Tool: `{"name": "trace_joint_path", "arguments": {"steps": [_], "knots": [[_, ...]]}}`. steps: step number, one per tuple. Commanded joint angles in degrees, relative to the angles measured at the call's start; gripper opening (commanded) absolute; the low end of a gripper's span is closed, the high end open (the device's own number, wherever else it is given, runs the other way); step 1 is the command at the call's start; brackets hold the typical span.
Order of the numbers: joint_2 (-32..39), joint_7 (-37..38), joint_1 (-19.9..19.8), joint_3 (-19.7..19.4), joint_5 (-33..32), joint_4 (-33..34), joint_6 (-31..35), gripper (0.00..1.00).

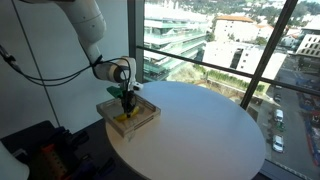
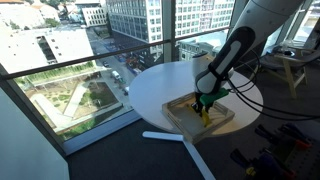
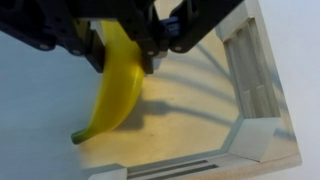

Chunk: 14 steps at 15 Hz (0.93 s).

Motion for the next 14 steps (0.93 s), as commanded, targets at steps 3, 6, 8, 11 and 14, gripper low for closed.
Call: {"name": "trace_joint_path", "arguments": {"steps": [3, 6, 8, 11, 14], "knots": [[0.0, 0.92, 0.48, -0.38, -0.23, 0.78, -0.82, 0.16], [-0.46, 0.98, 0.58, -0.41, -0.29, 0.52, -0.99, 0.16], [-0.87, 1.11, 0.77, -0.46, -0.37, 0.31, -1.21, 0.16], [-1.29, 0.97, 0.87, -0.33, -0.32, 0.29, -2.05, 0.16], [-1.92, 0.69, 0.92, -0.12, -0.27, 0.3, -3.66, 0.16]]}}
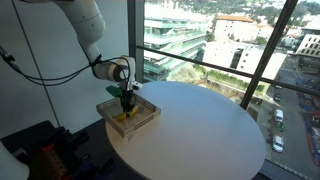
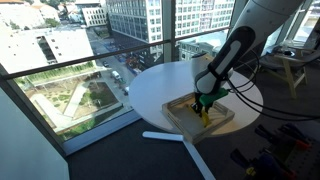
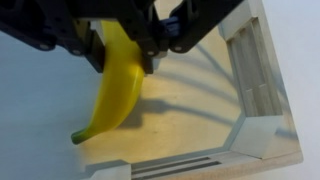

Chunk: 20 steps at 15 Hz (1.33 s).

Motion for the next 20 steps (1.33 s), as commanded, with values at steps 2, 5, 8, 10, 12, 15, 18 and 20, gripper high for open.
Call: {"name": "trace_joint_path", "arguments": {"steps": [2, 5, 8, 10, 12, 15, 18, 20], "knots": [[-2.17, 0.44, 0.24, 0.09, -0.24, 0.39, -4.79, 0.16], [-2.68, -0.07, -0.22, 0.57, -0.23, 1.11, -8.4, 0.16], [-2.79, -0.42, -0.63, 0.95, -0.36, 2.54, -12.2, 0.16], [-2.77, -0.43, -0.77, 1.07, -0.48, 3.46, -14.01, 0.16], [-2.67, -0.49, -0.95, 1.18, -0.49, 4.39, -15.4, 0.16], [-2.69, -0.7, -1.18, 1.4, -0.48, 5.42, -17.03, 0.16], [-2.81, -1.05, -1.34, 1.73, -0.38, 6.32, -19.56, 0.16], [-2.91, -1.18, -1.42, 1.95, -0.34, 6.94, -21.76, 0.16]]}}
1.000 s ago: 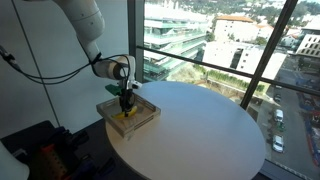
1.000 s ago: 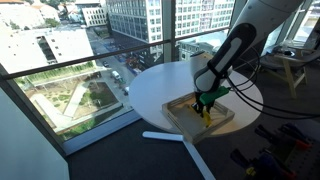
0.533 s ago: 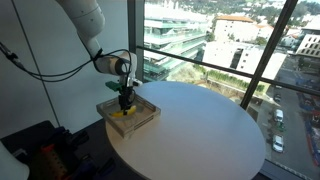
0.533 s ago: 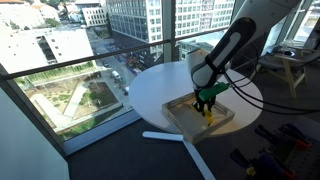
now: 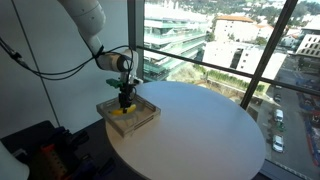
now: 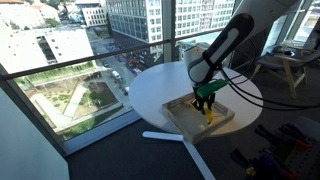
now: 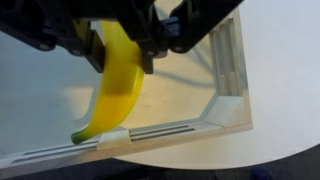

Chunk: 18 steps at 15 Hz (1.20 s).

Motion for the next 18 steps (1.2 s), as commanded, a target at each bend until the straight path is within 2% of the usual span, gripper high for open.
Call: {"name": "trace_joint_path", "arguments": {"steps": [1, 6, 11, 18], "knots": [[-1.14, -1.2, -1.41, 1.37, -0.29, 1.6, -5.31, 0.16], [-1.49, -1.73, -1.95, 1.99, -0.28, 3.54, -11.27, 0.16], [-1.89, -1.94, -2.39, 2.41, -0.32, 5.08, -14.53, 0.16], [-3.73, 0.77, -1.91, 1.91, -1.09, 4.35, -9.68, 0.16]]}}
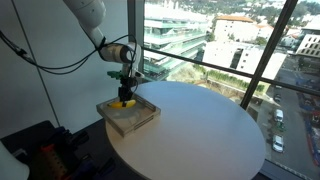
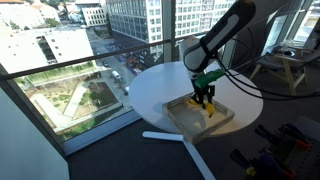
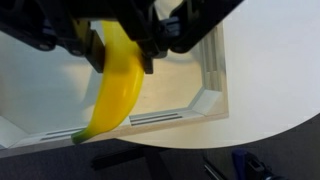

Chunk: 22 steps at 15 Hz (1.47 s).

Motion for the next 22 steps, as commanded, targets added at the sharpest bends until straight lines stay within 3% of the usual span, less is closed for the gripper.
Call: {"name": "trace_joint_path", "arguments": {"steps": [1, 11, 22], "knots": [[-1.89, 1.68, -0.45, 0.34, -1.15, -0.51, 2.89, 0.16], [-3.17, 3.43, 0.16, -0.79, -1.37, -2.44, 17.47, 0.16], [-5.16, 3.98, 0.11, -1.18, -1.36, -4.38, 19.34, 0.16]]}}
